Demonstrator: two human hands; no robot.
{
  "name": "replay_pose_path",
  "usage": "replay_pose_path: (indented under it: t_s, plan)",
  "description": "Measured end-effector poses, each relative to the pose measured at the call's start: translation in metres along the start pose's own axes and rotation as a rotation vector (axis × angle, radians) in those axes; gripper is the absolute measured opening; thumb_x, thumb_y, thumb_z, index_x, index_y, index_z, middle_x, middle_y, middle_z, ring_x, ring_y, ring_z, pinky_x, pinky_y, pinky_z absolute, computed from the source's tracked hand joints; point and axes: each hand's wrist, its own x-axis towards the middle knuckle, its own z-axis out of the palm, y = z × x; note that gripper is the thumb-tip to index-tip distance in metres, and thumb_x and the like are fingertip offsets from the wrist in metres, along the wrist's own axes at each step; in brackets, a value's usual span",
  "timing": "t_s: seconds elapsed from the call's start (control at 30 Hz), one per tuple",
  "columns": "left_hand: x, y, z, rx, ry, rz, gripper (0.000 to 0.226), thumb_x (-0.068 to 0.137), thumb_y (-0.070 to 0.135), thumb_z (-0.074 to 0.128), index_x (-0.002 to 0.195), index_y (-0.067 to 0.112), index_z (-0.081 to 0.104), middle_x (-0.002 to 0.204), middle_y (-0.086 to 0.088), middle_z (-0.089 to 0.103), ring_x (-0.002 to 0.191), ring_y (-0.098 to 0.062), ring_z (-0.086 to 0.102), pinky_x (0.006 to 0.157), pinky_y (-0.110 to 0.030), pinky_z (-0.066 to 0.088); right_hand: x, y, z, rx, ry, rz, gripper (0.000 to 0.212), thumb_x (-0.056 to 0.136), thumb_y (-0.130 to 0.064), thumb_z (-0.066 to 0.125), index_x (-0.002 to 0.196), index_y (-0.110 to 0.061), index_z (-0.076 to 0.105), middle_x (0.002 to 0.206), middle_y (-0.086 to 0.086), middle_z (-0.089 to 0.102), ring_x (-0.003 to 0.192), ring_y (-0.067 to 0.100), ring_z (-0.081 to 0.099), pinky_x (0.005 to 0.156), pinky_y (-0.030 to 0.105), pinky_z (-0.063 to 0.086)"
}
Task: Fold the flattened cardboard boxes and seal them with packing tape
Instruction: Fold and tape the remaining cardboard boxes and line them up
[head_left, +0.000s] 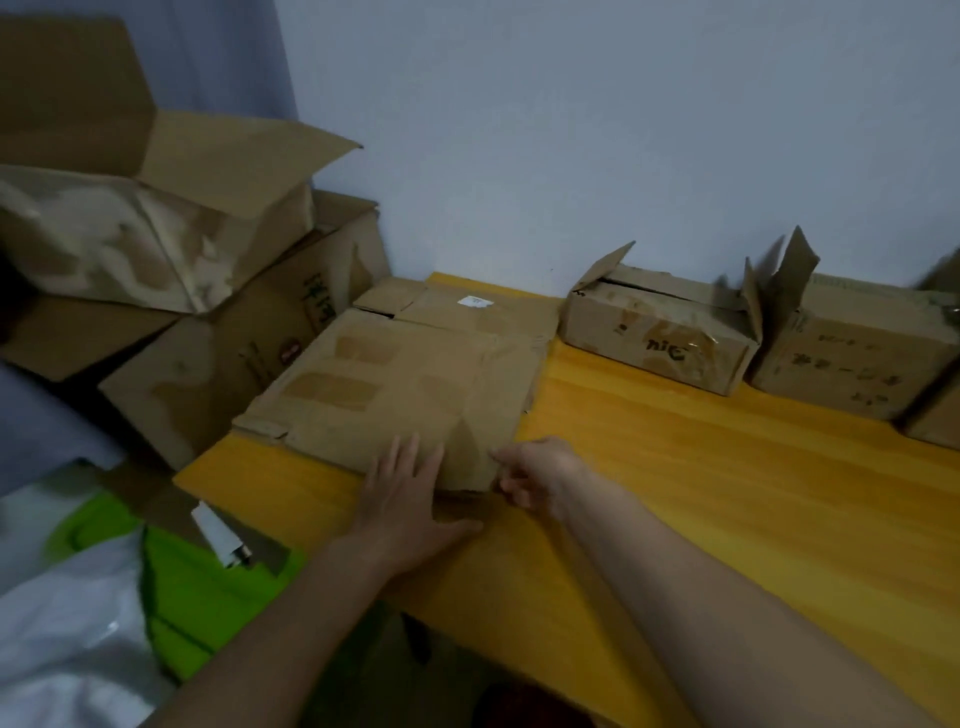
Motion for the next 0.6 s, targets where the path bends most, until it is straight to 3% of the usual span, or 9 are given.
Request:
replay_pose_path:
  t_s: [0.1, 0.17, 0.27, 0.37, 0.5, 0.6]
  plan:
    - [-0.015, -0.01, -0.007, -0.029, 0.06, -0.02, 0.107, 0.078, 0.079, 0.046, 0.154, 0.023, -0.003, 0.162, -0.004, -0.007, 0.149, -0.024, -0.007, 0.121, -0.045, 0.0, -0.015, -0.004, 0.026, -0.048, -0.064, -0.119, 0.016, 0.091, -0.009, 0.059, 0.075, -0.007, 0.058, 0.062, 0.01, 0.055, 0.044, 0.014, 0.046, 0.039, 0.022, 0.034]
    - [-0.023, -0.017, -0.019, -0.097, 0.206, -0.005, 0.1, 0.082, 0.072, 0.051, 0.154, 0.022, 0.002, 0.162, -0.003, 0.002, 0.149, -0.023, 0.002, 0.121, -0.042, 0.006, -0.03, -0.014, 0.031, -0.019, -0.107, -0.225, 0.014, 0.09, -0.007, 0.058, 0.076, -0.009, 0.06, 0.066, 0.011, 0.058, 0.049, 0.013, 0.05, 0.041, 0.021, 0.038]
    - [-0.029, -0.028, -0.048, -0.223, 0.495, 0.074, 0.07, 0.094, 0.03, 0.056, 0.153, 0.019, 0.019, 0.16, -0.003, 0.021, 0.147, -0.02, 0.017, 0.121, -0.039, 0.014, -0.055, -0.038, 0.02, 0.008, -0.211, -0.394, 0.014, 0.09, -0.007, 0.059, 0.077, -0.01, 0.058, 0.07, 0.009, 0.06, 0.06, 0.016, 0.053, 0.052, 0.022, 0.042]
    - [-0.038, -0.023, -0.078, -0.31, 0.644, 0.171, 0.067, 0.087, -0.004, 0.056, 0.148, 0.011, 0.035, 0.151, -0.009, 0.04, 0.141, -0.025, 0.035, 0.117, -0.041, 0.027, -0.083, -0.066, 0.002, 0.053, -0.277, -0.529, 0.009, 0.093, -0.014, 0.058, 0.086, -0.008, 0.059, 0.087, 0.016, 0.06, 0.08, 0.028, 0.054, 0.073, 0.035, 0.045]
    - [-0.055, 0.012, -0.119, -0.381, 0.851, 0.192, 0.051, 0.086, -0.004, 0.059, 0.136, 0.003, 0.053, 0.124, -0.018, 0.064, 0.112, -0.036, 0.061, 0.098, -0.042, 0.046, -0.115, -0.092, -0.025, 0.094, -0.214, -0.644, 0.038, 0.1, -0.041, 0.042, 0.102, -0.012, 0.066, 0.094, 0.008, 0.068, 0.086, 0.021, 0.061, 0.078, 0.036, 0.05]
    - [-0.075, 0.046, -0.142, -0.447, 0.939, 0.193, 0.025, 0.093, 0.008, 0.055, 0.115, 0.002, 0.065, 0.091, -0.016, 0.07, 0.082, -0.038, 0.065, 0.075, -0.043, 0.05, -0.134, -0.091, -0.055, 0.091, -0.075, -0.671, 0.038, 0.099, -0.045, 0.043, 0.116, -0.016, 0.061, 0.106, 0.006, 0.067, 0.096, 0.021, 0.064, 0.086, 0.039, 0.053]
